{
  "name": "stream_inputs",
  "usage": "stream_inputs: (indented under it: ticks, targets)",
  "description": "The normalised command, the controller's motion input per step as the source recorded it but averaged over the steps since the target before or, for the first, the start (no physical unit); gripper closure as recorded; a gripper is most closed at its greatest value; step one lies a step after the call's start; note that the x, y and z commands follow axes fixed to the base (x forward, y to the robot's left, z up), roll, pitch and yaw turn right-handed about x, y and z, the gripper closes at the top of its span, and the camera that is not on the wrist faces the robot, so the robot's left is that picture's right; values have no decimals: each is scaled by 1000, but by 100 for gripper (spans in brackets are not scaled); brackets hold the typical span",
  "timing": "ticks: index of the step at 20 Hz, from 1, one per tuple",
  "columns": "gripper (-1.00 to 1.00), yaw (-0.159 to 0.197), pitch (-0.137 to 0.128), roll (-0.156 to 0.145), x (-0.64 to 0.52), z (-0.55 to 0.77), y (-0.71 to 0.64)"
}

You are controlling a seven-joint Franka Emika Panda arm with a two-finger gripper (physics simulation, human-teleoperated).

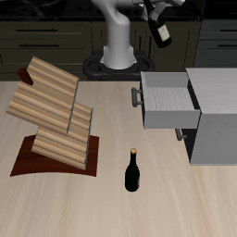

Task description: Place the wine bottle from the drawer onto the top layer of the wine rack

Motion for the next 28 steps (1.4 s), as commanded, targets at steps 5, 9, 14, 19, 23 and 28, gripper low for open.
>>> stream_inputs:
  ticks: [5,9,14,19,23,28]
  targets:
    - [100,-30,16,-50,168,95,-133]
    - [100,-36,10,-45,166,96,-196]
    - [100,-41,-5,-52,90,70,-205]
    - [100,-43,9,-37,64,-10,-205]
    - [100,-52,5,-43,54,-95,-220]
    - [100,-67,9,-36,31,-78,-178]
